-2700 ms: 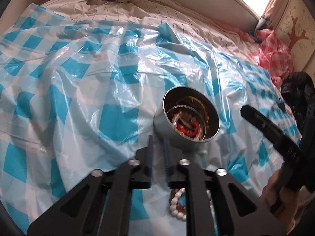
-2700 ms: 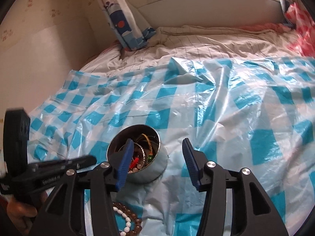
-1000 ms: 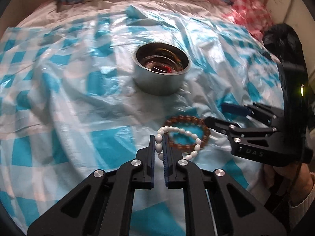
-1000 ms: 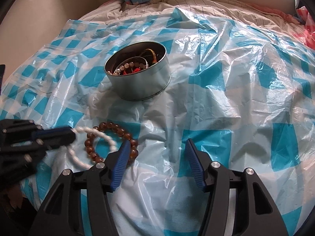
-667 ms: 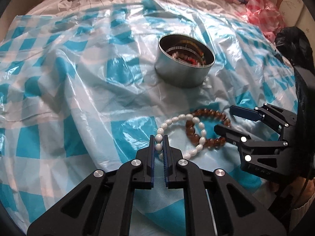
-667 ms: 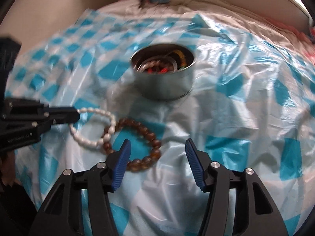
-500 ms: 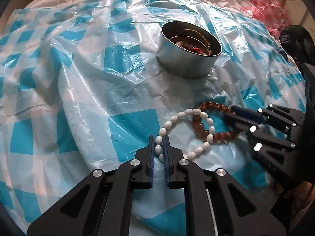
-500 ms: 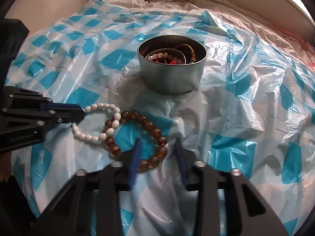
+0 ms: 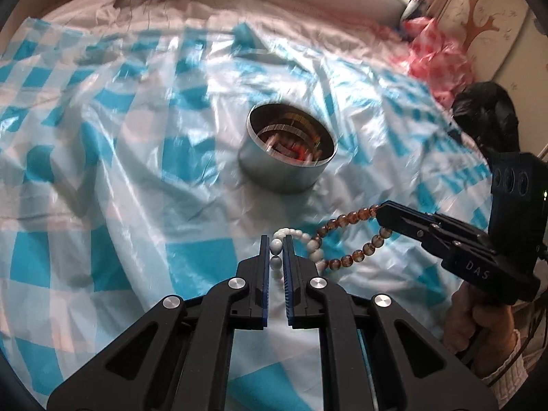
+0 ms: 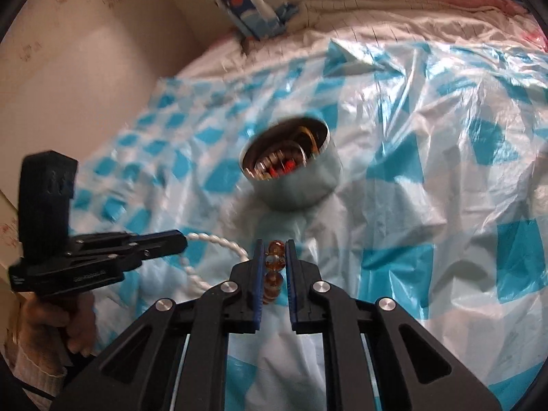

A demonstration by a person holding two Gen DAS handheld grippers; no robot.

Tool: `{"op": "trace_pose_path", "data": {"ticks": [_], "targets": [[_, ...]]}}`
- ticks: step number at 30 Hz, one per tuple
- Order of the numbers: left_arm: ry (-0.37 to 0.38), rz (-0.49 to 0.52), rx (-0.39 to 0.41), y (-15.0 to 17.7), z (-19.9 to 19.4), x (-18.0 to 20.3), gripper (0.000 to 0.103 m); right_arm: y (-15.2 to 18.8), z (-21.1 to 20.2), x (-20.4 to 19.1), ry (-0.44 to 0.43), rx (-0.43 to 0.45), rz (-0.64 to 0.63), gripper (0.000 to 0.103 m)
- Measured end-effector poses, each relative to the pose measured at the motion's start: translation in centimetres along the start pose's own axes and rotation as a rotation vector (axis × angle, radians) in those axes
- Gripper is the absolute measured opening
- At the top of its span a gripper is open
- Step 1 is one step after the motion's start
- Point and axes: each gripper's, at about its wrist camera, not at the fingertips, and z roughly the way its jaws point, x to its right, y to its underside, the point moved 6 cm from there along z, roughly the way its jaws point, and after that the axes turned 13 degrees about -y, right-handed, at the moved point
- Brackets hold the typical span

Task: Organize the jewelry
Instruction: 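Grasp the brown bead bracelet with the right gripper while the left gripper lifts the white strand, then carry both held bead bracelets over the silver tin and lower them in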

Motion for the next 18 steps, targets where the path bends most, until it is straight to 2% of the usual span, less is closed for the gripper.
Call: {"op": "trace_pose_path", "data": {"ticks": [7,12,15,18], "targets": [[0.055,-0.018,0.148,-2.3,-2.7,1.9,0.006,-1.8,-2.5,-2.2,-0.022,0.140,-0.084,0.013],[0.086,-0.049,0.203,-3.3,-3.8,2.3,0.006,-2.7,-3.9,-1.8,-0.024,0.213,-0.073,0.013],[0.080,-0.043,0.169,-3.4,-3.1,2.5,0.006,-3.0,-4.4,-1.7,-0.032,0.234,-0.069,0.013],[0.014,-0.003,0.038,-2.0,0.1,2.6,0.007,-3.0,-4.5,-1.5,-0.028,0.238,-0.062,0.013]]}}
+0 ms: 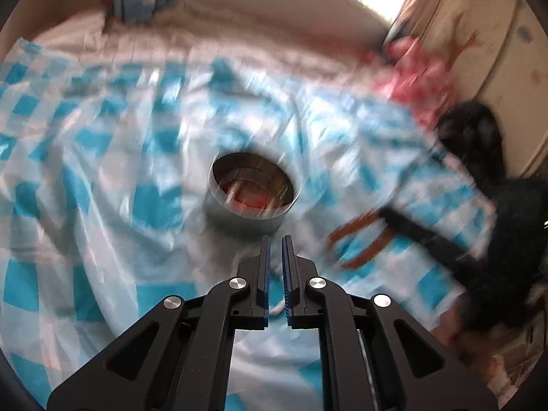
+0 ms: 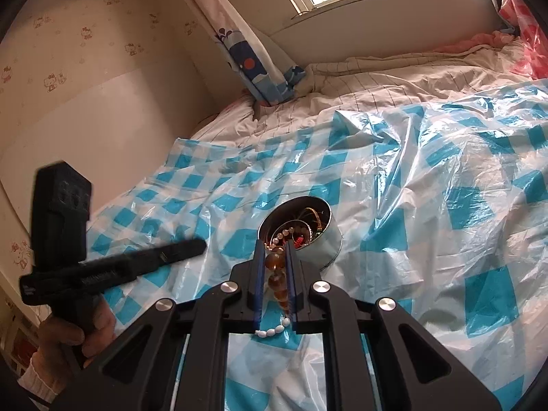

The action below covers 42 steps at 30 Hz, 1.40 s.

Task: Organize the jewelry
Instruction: 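Carry both held bead bracelets over the silver tin and lower them in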

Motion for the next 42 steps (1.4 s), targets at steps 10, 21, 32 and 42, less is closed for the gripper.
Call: {"op": "trace_pose_path", "data": {"ticks": [10,21,32,42], "targets": [[-0.221,0.085,-0.084,1.7,6.5,-0.2,0.057,0.0,-0.1,0.2,-0.006,0.003,0.012,0.013],[-0.066,0.055,-0.040,0.0,2.6,1.1,0.006,-0.7,-0.1,0.2,-0.019,0.024,0.005,0.013],[0.113,-0.098,0.093,-4.3,-0.9,0.0,0.006,-2.4,0.8,0.1,-0.059,0.061,0.016,0.013],[0.206,-0.195,0.143,-6.9,0.0,0.7,0.006,-4.0,2.1,0.4,-0.092,0.075,0.030,0.013]]}}
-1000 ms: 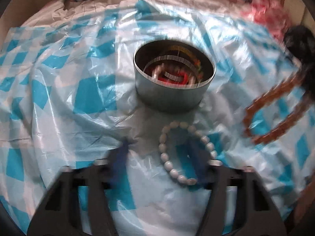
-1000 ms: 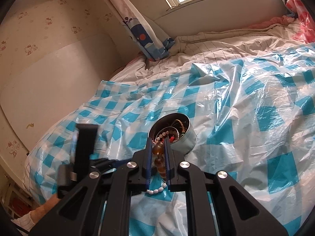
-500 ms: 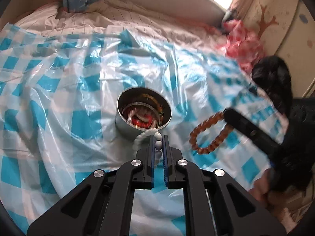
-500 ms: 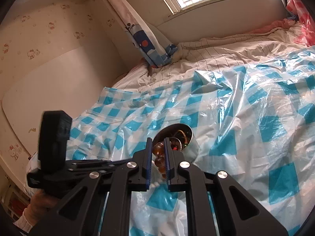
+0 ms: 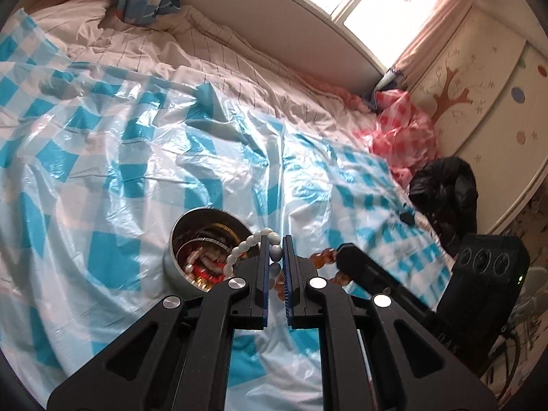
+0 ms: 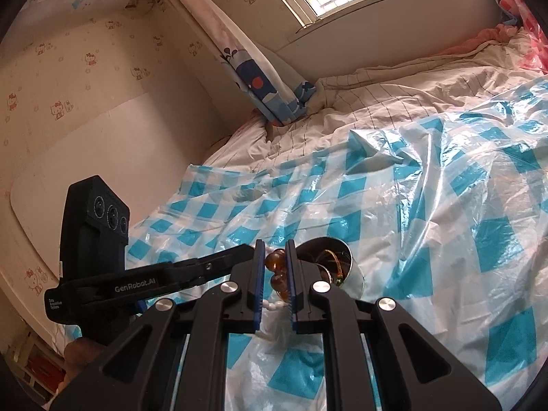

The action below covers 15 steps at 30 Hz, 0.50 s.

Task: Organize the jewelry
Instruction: 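Carry both held bead bracelets over the silver tin and lower them in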

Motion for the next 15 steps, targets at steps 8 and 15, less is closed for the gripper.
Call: {"op": "trace_pose_path", "data": {"ticks": [8,15], "targets": [[0.051,-0.090,-0.005,-0.6,2.1,-0.7,0.006,-1.4,1.4,1.2,-0.014,0.009,0.020,0.013],[-0.123,-0.171,-0.133,0.9,6.4,-4.2,0.007,-2.3,3.8,2.8,-0.020,-0.008,0.036,0.013]]}}
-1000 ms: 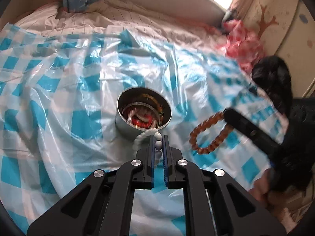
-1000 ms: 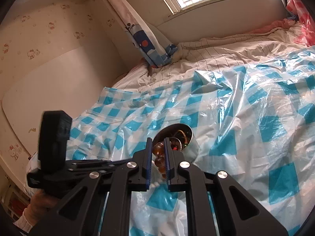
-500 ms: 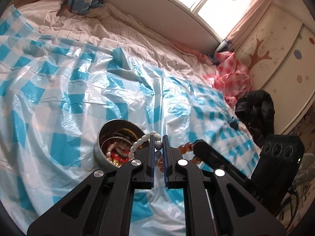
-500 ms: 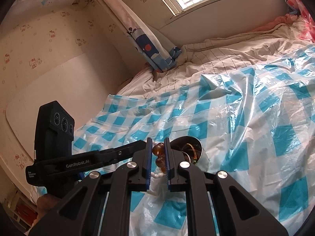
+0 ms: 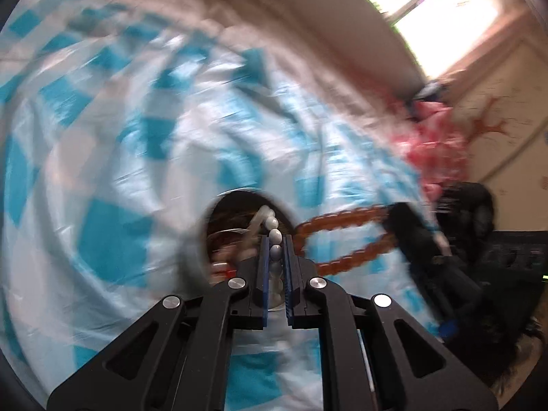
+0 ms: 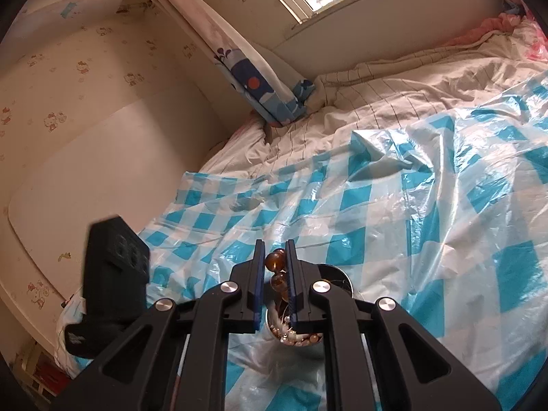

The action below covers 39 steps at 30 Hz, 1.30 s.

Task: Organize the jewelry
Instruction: 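Carry both held bead bracelets over the silver tin and lower them in, then open both grippers to drop the bracelets into the silver tin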

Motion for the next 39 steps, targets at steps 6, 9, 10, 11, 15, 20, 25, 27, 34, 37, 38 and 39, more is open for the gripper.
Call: {"op": "trace_pose_path", "data": {"ticks": [6,9,10,11,15,20,25,27,34,37,38,39], "targets": [[-0.102,-0.016,0.031,-0.5,-0.3,-1.6,0.007,1.9,2.6,1.2,0.039,-0.101,0.005,0.013],[-0.106,-0.037,0.037,-0.7,-0.4,-2.1,0.007,2.7,3.5,1.4,0.059,-0.142,-0.011,0.013],[-0.106,-0.043,0.039,-0.8,-0.5,-2.2,0.007,3.1,3.9,1.4,0.072,-0.164,-0.021,0.013],[-0.109,-0.051,0.044,-0.9,-0.6,-2.4,0.007,3.4,4.2,1.5,0.084,-0.179,-0.031,0.013],[-0.095,-0.087,0.053,-1.1,-1.0,-3.2,0.007,4.6,5.6,1.7,0.127,-0.239,-0.069,0.013],[-0.094,-0.084,0.059,-1.1,-1.4,-3.1,0.008,5.8,6.5,1.7,0.158,-0.310,-0.102,0.019],[-0.151,-0.035,0.090,-1.0,-2.1,-2.6,0.031,5.3,5.3,0.6,0.174,-0.285,-0.157,0.027],[-0.205,-0.003,0.123,-0.9,-2.8,-2.4,0.044,5.0,4.5,0.0,0.193,-0.268,-0.184,0.030],[-0.371,0.144,0.180,1.5,-6.0,-2.5,0.053,4.7,1.1,-1.1,0.326,-0.220,-0.227,0.049],[-0.414,0.196,0.210,2.4,-7.7,-2.4,0.059,5.4,-0.9,-1.4,0.391,-0.215,-0.232,0.052],[-0.422,0.205,0.223,2.9,-8.6,-2.5,0.060,5.7,-1.6,-1.5,0.406,-0.213,-0.231,0.054],[-0.429,0.208,0.231,3.4,-9.3,-2.7,0.062,6.1,-2.4,-1.6,0.423,-0.210,-0.230,0.054]]}}
